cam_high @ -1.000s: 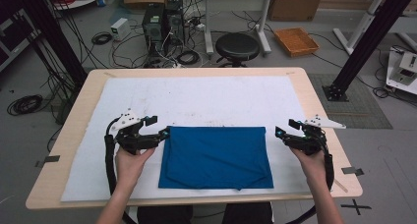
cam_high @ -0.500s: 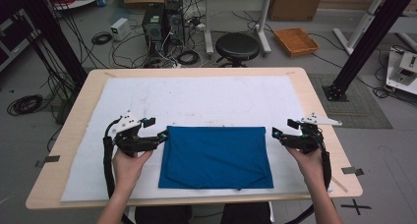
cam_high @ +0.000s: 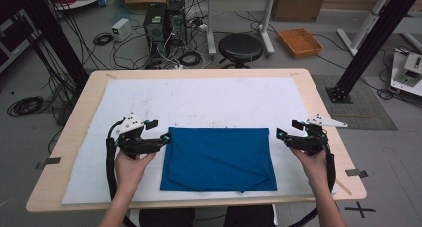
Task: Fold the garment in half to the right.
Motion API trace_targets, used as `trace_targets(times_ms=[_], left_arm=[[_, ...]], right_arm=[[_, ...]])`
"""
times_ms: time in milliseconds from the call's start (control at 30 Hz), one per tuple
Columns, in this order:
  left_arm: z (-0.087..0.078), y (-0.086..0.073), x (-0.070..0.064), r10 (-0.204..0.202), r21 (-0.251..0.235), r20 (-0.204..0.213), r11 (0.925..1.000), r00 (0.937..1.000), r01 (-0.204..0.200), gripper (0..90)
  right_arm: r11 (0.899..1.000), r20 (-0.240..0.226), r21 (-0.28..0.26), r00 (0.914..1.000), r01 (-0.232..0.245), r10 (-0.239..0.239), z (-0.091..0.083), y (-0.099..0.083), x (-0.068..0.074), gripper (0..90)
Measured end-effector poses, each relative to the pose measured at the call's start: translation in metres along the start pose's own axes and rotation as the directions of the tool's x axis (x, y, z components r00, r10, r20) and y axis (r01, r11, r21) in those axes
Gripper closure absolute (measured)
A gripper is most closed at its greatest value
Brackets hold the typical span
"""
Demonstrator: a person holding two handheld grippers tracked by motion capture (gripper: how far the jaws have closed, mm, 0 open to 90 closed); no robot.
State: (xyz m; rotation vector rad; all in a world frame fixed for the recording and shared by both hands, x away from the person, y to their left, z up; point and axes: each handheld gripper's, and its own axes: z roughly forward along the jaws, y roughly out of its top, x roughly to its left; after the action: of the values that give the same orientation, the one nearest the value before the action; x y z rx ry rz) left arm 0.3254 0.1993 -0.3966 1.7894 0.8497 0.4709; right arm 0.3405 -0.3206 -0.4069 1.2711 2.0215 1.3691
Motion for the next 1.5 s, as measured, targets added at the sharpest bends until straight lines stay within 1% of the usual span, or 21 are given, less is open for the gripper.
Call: trace_targets(times_ms=[133,267,467,533,567,633,767,833,900,933,967,1000,1033,1067,1133,1200,1267,1333,1400,1467,1500], left_arm=[[0.001,0.000,-0.002,0.006,0.001,-0.002,1.0000,1.0000,-0.006,29.2],[0.002,-0.001,-0.001,-0.006,0.019,0.014,0.9998,0.9999,0.006,30.0],[0.004,-0.001,-0.004,-0.011,0.025,0.009,0.9996,0.9999,0.011,30.9],[0.006,0.000,-0.006,-0.009,0.044,-0.004,0.9990,1.0000,0.009,33.4],[0.008,0.001,-0.007,-0.019,0.055,-0.001,0.9983,0.9998,0.019,33.4],[0.009,0.001,-0.010,-0.036,0.080,0.023,0.9963,0.9991,0.034,33.4],[0.001,-0.004,-0.018,-0.065,0.090,0.038,0.9940,0.9972,0.061,33.4],[-0.003,-0.007,-0.021,-0.102,0.096,0.044,0.9906,0.9938,0.097,33.4],[-0.010,-0.011,-0.023,-0.136,0.115,0.056,0.9849,0.9891,0.129,34.1],[-0.015,-0.014,-0.026,-0.150,0.115,0.051,0.9830,0.9874,0.144,35.5],[-0.017,-0.016,-0.028,-0.154,0.116,0.045,0.9822,0.9871,0.148,35.6],[-0.021,-0.019,-0.030,-0.174,0.119,0.034,0.9785,0.9842,0.169,35.6],[-0.025,-0.023,-0.031,-0.194,0.118,0.034,0.9749,0.9805,0.188,35.6],[-0.029,-0.026,-0.033,-0.193,0.111,0.028,0.9758,0.9808,0.189,35.6],[-0.036,-0.031,-0.037,-0.174,0.096,0.010,0.9804,0.9847,0.172,35.8],[-0.041,-0.037,-0.039,-0.183,0.099,0.017,0.9786,0.9830,0.181,39.4],[-0.043,-0.043,-0.041,-0.188,0.109,0.006,0.9765,0.9822,0.186,41.6],[-0.045,-0.049,-0.043,-0.200,0.128,-0.008,0.9715,0.9797,0.200,46.5],[-0.046,-0.054,-0.043,-0.225,0.136,-0.025,0.9644,0.9739,0.227,46.8],[-0.046,-0.058,-0.044,-0.254,0.140,-0.035,0.9563,0.9665,0.257,48.7],[-0.047,-0.060,-0.045,-0.259,0.143,-0.050,0.9541,0.9647,0.263,48.7]], right_arm=[[1.000,-0.002,0.004,1.0000,0.001,-0.001,0.002,0.000,0.000,21.3],[1.000,0.005,0.000,0.9999,-0.016,0.016,0.003,0.000,-0.001,21.4],[1.000,0.009,-0.005,1.0000,0.000,0.000,0.002,-0.001,0.000,26.1],[1.000,0.014,-0.007,0.9999,0.000,0.000,0.000,-0.002,-0.001,26.6],[1.000,0.013,-0.007,0.9999,0.001,-0.001,-0.001,-0.003,-0.002,27.2],[1.000,0.018,-0.007,0.9998,-0.009,0.009,-0.003,-0.005,-0.004,27.3],[1.000,0.024,-0.014,0.9996,-0.017,0.017,-0.010,-0.008,-0.007,27.3],[1.000,0.027,-0.017,0.9993,-0.024,0.024,-0.013,-0.009,-0.008,27.3],[0.999,0.028,-0.018,0.9992,-0.030,0.030,-0.014,-0.010,-0.009,27.3],[0.999,0.029,-0.018,0.9991,-0.030,0.030,-0.015,-0.010,-0.010,27.4],[0.999,0.030,-0.017,0.9991,-0.030,0.030,-0.016,-0.011,-0.010,27.3],[0.999,0.031,-0.016,0.9990,-0.031,0.031,-0.016,-0.011,-0.010,27.3],[0.999,0.032,-0.016,0.9989,-0.033,0.033,-0.016,-0.012,-0.010,27.3],[0.999,0.034,-0.015,0.9988,-0.035,0.035,-0.016,-0.012,-0.011,27.4],[0.999,0.035,-0.015,0.9987,-0.036,0.037,-0.017,-0.012,-0.010,27.4],[0.999,0.037,-0.016,0.9987,-0.033,0.034,-0.017,-0.012,-0.009,27.4],[0.999,0.037,-0.020,0.9988,-0.032,0.033,-0.016,-0.011,-0.008,27.4],[0.999,0.035,-0.019,0.9990,-0.028,0.028,-0.016,-0.011,-0.007,27.4],[1.000,0.033,-0.017,0.9991,-0.025,0.025,-0.015,-0.011,-0.006,27.4],[1.000,0.031,-0.016,0.9992,-0.024,0.024,-0.013,-0.010,-0.004,27.4],[1.000,0.028,-0.017,0.9994,-0.019,0.020,-0.013,-0.010,-0.003,27.4]])
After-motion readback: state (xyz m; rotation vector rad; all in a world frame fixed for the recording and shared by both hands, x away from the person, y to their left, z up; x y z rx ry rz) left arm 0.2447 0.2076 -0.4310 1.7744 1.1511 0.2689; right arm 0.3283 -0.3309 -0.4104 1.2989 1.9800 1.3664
